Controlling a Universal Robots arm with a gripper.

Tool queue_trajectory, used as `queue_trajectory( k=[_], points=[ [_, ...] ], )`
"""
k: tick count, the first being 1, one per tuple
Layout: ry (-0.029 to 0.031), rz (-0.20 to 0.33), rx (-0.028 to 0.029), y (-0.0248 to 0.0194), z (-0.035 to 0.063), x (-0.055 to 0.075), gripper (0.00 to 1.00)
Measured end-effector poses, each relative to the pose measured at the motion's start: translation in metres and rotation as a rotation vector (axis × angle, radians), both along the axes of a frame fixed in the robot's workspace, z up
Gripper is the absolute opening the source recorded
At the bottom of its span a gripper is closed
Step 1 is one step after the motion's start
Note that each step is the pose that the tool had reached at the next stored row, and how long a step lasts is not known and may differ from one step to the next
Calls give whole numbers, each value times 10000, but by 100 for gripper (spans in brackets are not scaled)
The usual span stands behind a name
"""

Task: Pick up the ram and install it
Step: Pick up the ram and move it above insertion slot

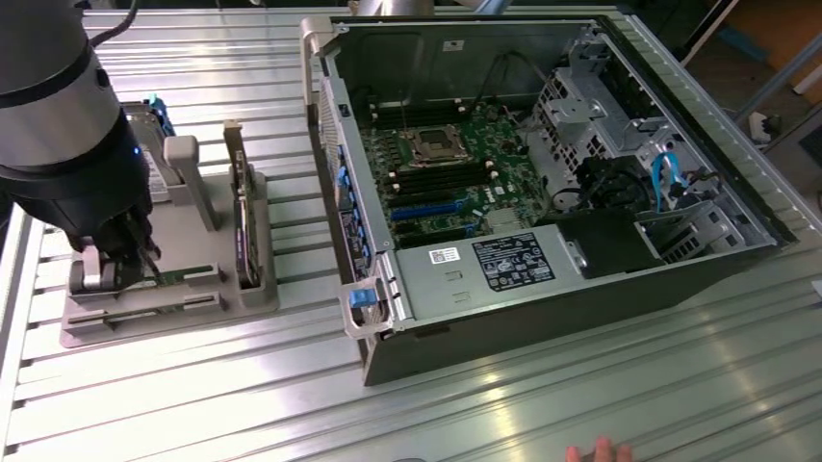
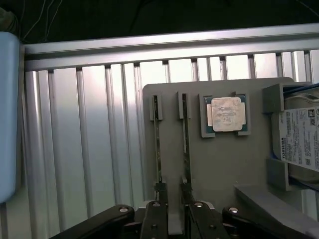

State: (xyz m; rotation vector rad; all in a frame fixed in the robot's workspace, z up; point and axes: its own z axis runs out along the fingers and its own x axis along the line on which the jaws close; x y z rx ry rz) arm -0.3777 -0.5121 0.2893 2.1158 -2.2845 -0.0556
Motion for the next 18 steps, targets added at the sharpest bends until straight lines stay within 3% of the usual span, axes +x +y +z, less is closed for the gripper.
queue_trajectory(
  k=[1,2,18],
  points=[
    [6,7,-4,-30,-79,0,24],
    [1,7,6,-31,-98,0,24],
    [4,7,20,-58,-316,0,24]
  ],
)
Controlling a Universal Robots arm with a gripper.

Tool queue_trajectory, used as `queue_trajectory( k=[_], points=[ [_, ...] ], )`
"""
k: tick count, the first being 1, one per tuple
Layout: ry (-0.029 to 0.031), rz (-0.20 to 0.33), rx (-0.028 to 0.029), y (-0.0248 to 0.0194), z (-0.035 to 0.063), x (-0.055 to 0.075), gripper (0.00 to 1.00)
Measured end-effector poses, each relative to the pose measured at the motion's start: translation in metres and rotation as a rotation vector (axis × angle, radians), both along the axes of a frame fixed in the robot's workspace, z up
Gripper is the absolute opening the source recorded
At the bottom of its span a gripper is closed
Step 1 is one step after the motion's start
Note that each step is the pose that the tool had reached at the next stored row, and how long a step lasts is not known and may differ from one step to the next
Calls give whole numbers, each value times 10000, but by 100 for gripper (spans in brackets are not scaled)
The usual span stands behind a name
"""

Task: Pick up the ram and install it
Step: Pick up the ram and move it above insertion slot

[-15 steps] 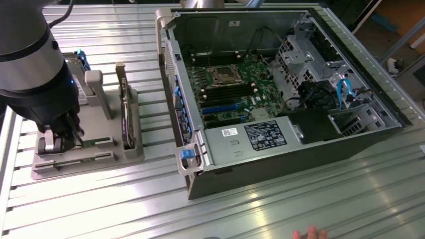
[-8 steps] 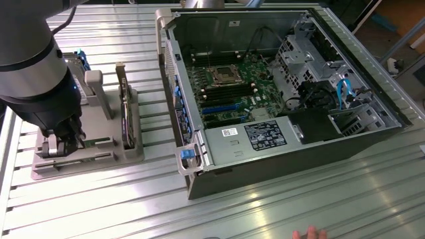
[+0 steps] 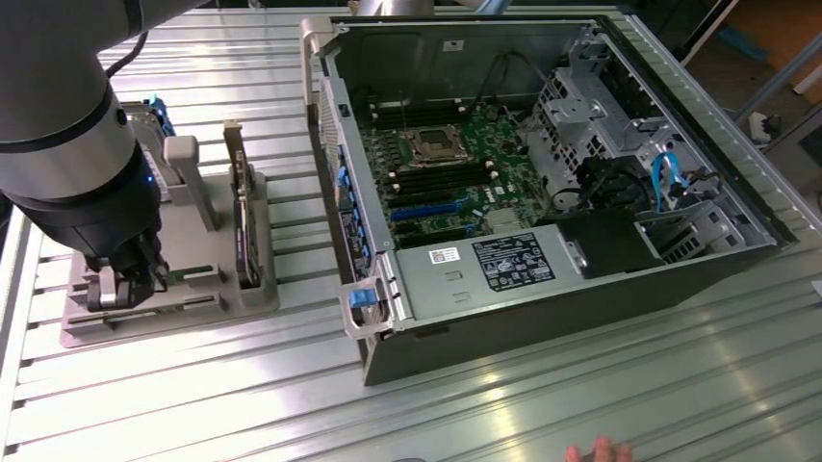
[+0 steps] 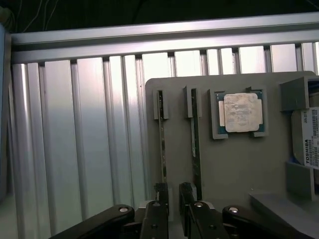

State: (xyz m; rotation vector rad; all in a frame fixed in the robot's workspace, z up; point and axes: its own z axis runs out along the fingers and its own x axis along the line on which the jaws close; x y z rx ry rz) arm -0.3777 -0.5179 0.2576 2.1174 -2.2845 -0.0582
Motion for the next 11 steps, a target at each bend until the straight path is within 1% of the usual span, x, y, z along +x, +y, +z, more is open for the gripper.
queue_trajectory(
  k=[11],
  points=[
    [1,0,9,-26,-162,0,24]
  ],
)
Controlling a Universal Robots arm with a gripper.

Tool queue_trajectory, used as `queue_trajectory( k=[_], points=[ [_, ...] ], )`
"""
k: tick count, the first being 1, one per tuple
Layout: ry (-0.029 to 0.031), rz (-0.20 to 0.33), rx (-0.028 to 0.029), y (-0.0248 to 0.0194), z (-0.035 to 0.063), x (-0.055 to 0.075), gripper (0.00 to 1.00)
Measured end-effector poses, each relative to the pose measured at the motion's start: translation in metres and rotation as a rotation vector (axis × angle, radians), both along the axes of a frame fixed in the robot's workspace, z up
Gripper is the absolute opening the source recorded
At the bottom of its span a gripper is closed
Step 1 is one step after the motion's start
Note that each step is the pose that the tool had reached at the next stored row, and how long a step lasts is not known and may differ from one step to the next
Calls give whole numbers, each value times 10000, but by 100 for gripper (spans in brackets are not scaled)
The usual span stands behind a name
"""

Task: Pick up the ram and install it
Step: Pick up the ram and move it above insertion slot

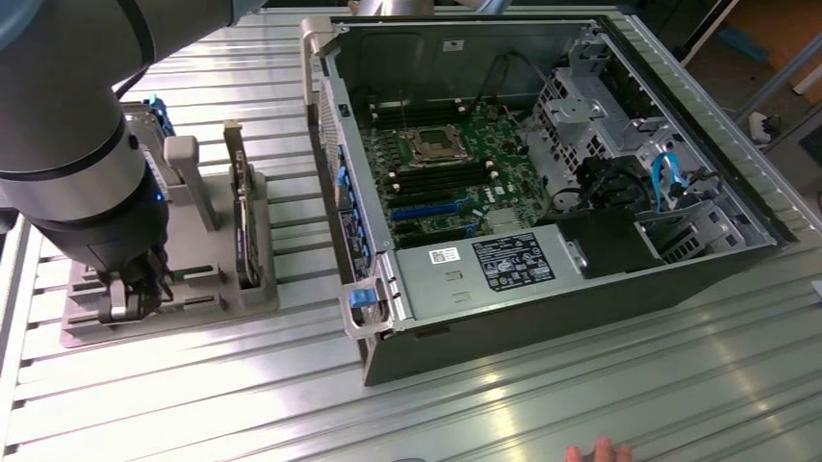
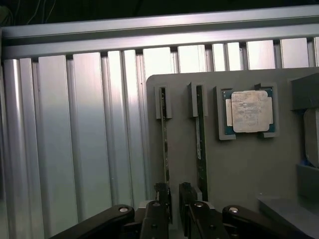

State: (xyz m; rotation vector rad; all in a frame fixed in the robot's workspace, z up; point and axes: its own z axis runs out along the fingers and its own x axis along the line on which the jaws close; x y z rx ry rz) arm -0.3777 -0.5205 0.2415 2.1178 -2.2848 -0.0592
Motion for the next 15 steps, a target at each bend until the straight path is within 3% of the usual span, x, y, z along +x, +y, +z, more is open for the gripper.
queue_trajectory(
  k=[8,15],
  points=[
    [0,0,2,-3,-30,0,24],
    [-1,-1,3,-31,-34,0,24]
  ],
)
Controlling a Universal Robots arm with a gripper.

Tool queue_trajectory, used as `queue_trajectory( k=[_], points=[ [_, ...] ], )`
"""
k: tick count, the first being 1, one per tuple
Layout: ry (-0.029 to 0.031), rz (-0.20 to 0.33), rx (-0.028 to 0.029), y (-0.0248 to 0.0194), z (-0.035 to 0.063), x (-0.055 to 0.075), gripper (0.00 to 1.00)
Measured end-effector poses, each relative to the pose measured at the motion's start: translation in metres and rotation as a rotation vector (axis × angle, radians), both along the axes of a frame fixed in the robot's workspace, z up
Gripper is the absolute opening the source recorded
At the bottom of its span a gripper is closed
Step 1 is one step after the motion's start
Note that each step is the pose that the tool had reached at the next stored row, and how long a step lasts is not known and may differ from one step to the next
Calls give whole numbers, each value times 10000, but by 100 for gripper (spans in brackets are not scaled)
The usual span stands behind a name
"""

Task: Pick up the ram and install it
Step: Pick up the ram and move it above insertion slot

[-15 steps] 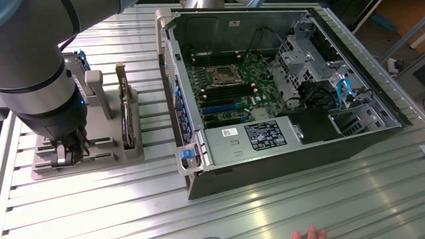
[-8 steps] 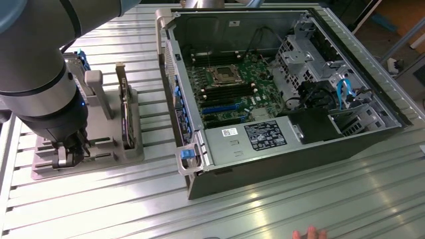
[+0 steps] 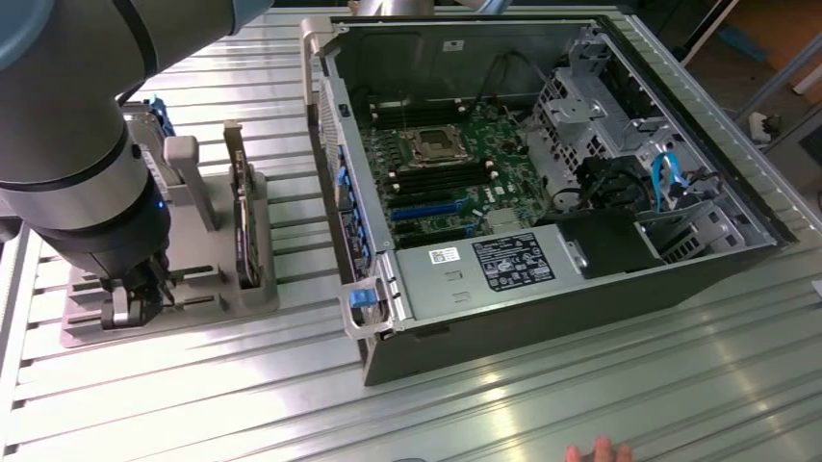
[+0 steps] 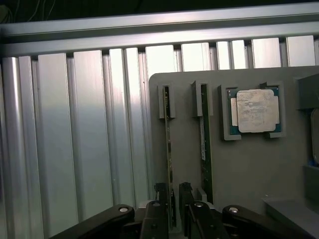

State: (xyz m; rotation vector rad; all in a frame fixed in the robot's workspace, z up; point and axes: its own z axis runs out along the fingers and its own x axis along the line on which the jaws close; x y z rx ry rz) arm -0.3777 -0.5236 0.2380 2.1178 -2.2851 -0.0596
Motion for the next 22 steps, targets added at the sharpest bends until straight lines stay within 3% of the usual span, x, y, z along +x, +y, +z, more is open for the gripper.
queue_trajectory(
  k=[4,15,22],
  points=[
    [1,1,0,-1,-15,0,24],
    [1,1,9,-3,-180,0,24],
    [-2,3,14,0,-191,2,24]
  ],
)
